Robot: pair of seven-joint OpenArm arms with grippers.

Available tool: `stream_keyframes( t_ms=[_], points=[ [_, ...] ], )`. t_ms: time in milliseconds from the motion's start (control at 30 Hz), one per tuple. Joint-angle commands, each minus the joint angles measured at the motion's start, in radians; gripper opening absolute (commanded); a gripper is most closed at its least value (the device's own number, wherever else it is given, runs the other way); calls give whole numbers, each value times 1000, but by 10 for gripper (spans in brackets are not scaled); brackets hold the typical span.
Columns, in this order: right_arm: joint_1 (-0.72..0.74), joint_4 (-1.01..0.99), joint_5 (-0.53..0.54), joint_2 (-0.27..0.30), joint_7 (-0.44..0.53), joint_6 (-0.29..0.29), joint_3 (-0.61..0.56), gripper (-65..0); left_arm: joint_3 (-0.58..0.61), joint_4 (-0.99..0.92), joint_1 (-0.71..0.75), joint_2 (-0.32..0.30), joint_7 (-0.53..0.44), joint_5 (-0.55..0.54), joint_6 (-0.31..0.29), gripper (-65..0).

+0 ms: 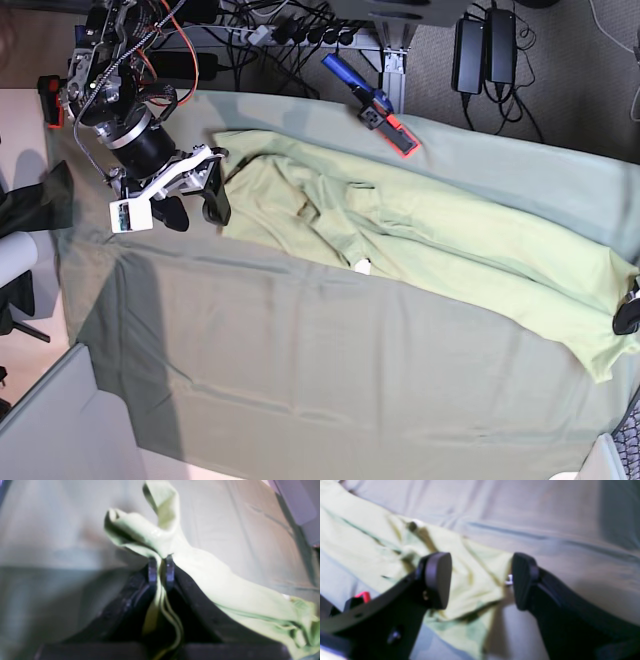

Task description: Fold the T-shirt properly

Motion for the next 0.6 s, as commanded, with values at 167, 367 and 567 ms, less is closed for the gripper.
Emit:
stream_keyframes(
  t_ms=[167,367,567],
  points=[
    [5,18,34,11,18,23,34,-275,96,14,-87,-32,-107,112,-15,-650],
    [5,18,33,11,16,23,34,-275,116,18,-81,-47,-68,13,-15,-650],
    [5,18,34,11,27,23,34,-275,116,180,23,-47,45,-132,-15,-650]
  ],
)
